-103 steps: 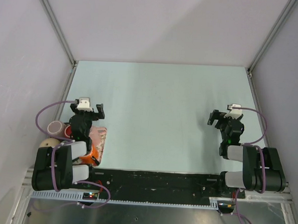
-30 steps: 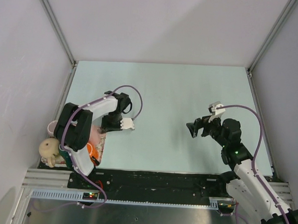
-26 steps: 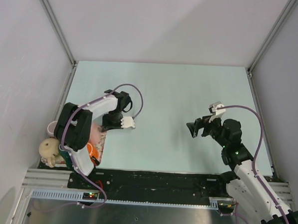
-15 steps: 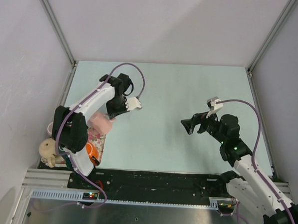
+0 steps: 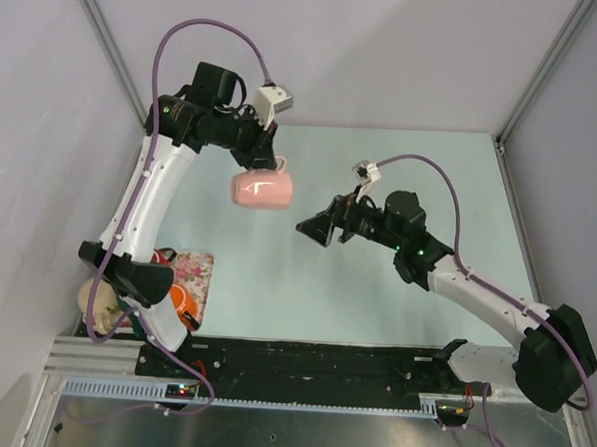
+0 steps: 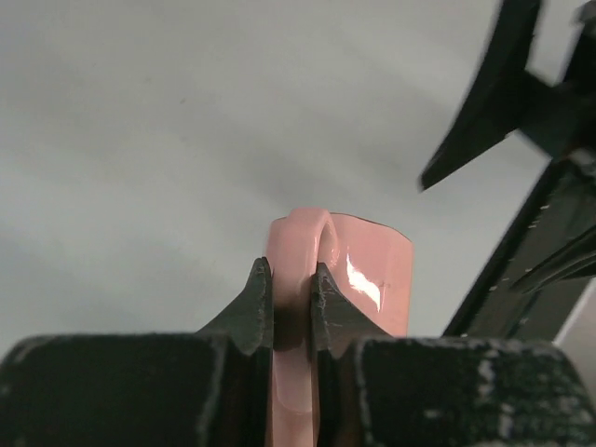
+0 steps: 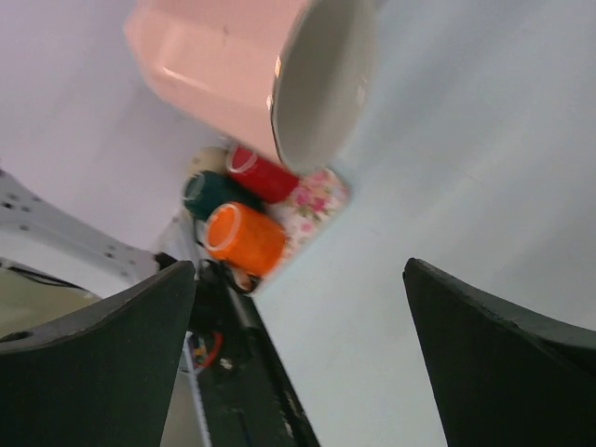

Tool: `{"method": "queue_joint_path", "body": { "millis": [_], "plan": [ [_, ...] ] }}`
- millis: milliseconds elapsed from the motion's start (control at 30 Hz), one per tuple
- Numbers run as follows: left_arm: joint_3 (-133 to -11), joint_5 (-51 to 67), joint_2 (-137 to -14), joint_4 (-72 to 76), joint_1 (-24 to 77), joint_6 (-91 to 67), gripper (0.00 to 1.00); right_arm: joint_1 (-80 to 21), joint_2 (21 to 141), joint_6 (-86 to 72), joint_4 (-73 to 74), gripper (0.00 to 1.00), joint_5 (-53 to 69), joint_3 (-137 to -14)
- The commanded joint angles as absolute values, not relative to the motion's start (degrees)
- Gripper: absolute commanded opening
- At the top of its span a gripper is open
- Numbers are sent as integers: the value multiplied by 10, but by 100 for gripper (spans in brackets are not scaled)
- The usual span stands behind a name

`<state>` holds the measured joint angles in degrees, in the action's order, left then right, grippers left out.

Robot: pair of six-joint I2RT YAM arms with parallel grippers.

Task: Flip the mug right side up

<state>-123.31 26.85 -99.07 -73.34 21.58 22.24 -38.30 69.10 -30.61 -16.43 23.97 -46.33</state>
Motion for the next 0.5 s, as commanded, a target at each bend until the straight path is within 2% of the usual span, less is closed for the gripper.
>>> {"method": "queue_joint_path", "body": {
  "millis": [0,100,233,300,400,467],
  "plan": [
    [-1269,384,-967,-730,219,140,0,-397,713,-371,-286,100,276,-522],
    [-1271,409,-965,-725,219,134,0,-400,728,-361,-294,100,272,-544],
    [-1276,422,-963,-718,222,126,0,-405,754,-362,-299,90,288,-569],
    [-1282,431,-964,-712,223,120,0,-411,773,-371,-302,79,302,-581],
    [-1292,440,-965,-702,223,111,0,-415,801,-391,-317,68,339,-600],
    [-1295,443,-965,-693,223,105,0,-415,809,-402,-333,55,354,-605]
  ]
}}
